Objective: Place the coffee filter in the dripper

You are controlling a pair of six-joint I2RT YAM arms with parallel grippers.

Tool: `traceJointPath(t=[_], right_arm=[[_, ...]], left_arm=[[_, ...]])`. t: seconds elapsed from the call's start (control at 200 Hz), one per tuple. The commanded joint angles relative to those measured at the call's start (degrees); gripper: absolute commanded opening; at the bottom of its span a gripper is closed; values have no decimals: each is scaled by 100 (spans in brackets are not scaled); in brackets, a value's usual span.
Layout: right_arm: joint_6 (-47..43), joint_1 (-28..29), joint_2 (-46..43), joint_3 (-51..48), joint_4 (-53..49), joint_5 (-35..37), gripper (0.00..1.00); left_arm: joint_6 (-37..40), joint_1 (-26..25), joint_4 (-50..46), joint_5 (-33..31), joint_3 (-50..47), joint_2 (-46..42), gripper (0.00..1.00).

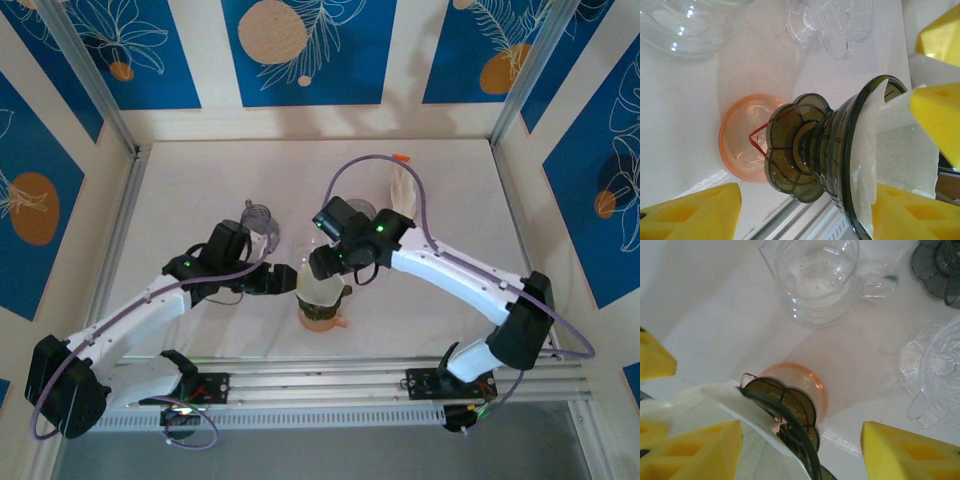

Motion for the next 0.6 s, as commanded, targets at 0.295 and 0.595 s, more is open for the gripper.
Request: traceJointPath(t=[0.295, 0.595], right_arm=[[488, 121, -810, -834, -448, -68, 62], [528, 151, -755, -930, -343, -49, 58]], left_arm=[[-82, 44, 190, 119, -111, -5, 67], [-127, 44, 185, 152, -98, -81, 68]])
